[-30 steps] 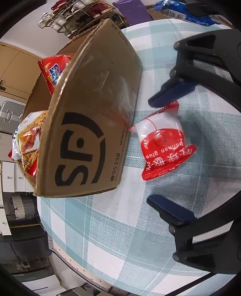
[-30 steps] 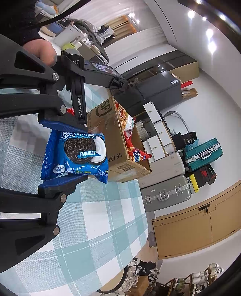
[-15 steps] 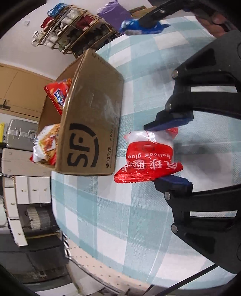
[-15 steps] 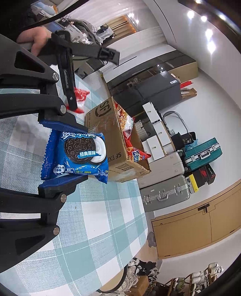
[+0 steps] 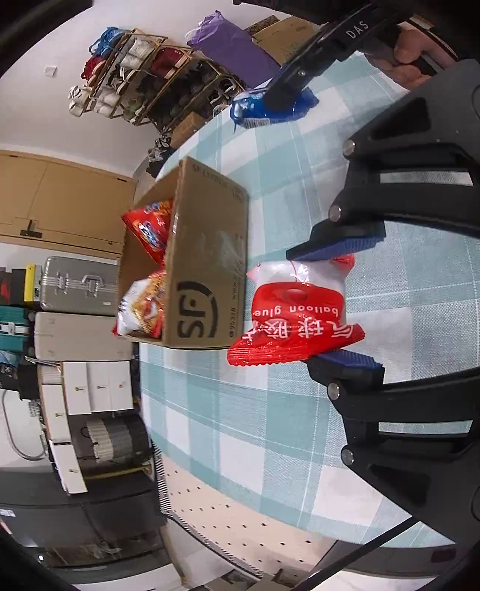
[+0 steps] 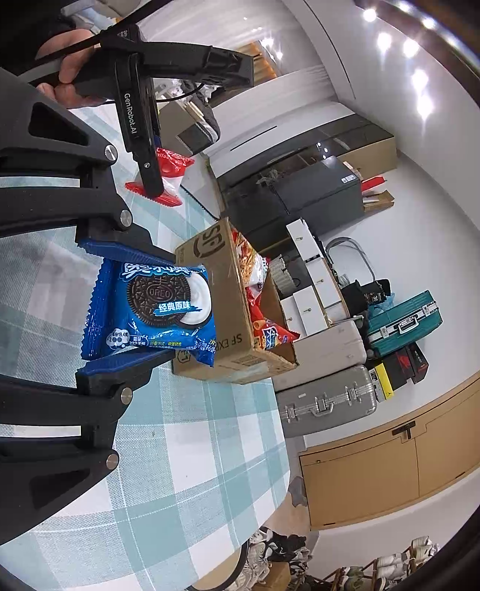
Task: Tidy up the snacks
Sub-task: 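Carry the red bag with the left gripper while the right carries the Oreo pack over the box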
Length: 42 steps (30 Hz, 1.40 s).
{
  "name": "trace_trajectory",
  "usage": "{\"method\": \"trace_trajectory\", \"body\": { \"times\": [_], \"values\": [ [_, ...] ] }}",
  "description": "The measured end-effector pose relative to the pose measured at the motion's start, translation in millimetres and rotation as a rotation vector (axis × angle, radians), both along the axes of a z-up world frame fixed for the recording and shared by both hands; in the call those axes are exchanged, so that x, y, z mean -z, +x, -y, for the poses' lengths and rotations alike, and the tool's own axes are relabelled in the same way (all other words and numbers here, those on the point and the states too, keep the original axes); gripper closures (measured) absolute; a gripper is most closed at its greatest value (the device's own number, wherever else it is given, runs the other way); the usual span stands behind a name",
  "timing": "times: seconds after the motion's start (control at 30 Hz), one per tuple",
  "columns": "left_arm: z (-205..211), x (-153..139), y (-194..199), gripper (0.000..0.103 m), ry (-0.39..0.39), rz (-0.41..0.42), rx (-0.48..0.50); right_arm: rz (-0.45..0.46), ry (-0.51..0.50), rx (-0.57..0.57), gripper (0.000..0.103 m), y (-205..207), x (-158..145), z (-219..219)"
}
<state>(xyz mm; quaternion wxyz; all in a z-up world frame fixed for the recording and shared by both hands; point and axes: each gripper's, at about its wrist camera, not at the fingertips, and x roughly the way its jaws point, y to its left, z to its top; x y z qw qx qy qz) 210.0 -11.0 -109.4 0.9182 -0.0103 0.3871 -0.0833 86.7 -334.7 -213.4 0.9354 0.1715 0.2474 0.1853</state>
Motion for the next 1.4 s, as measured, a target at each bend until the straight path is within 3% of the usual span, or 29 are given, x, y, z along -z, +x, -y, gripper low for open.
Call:
{"method": "trace_trajectory", "body": {
  "times": [0.3, 0.57, 0.73, 0.9, 1.1, 1.3, 1.4],
  "values": [
    [9.7, -51.3, -22.5, 0.063, 0.010, 0.089, 0.042, 0.025, -0.002, -0.051, 0.060, -16.2, -42.6, -8.9],
    [12.6, -114.8, -28.6, 0.063, 0.045, 0.161, 0.096, 0.116, -0.055, -0.118, 0.060, -23.5, -123.2, -21.0],
    [17.8, -162.1, -27.5, 0.062, 0.083, 0.197, 0.131, 0.124, -0.042, -0.139, 0.060, -9.6, -172.5, -19.9],
    [20.0, -210.0, -12.3, 0.062, 0.062, 0.209, 0.117, 0.119, -0.019, -0.148, 0.060, 14.7, -221.9, -14.0],
    [22.6, -257.6, 27.2, 0.062, 0.004, 0.159, 0.113, 0.109, -0.046, -0.147, 0.060, 50.2, -261.5, -20.5],
    [35.4, -285.4, 69.2, 0.062, -0.001, 0.158, 0.116, 0.073, -0.022, -0.136, 0.060, 98.4, -279.3, -21.8],
    [44.5, -286.8, 97.6, 0.062, 0.036, 0.156, 0.112, 0.036, -0.044, -0.137, 0.060, 126.7, -275.5, -25.8]
  ]
}}
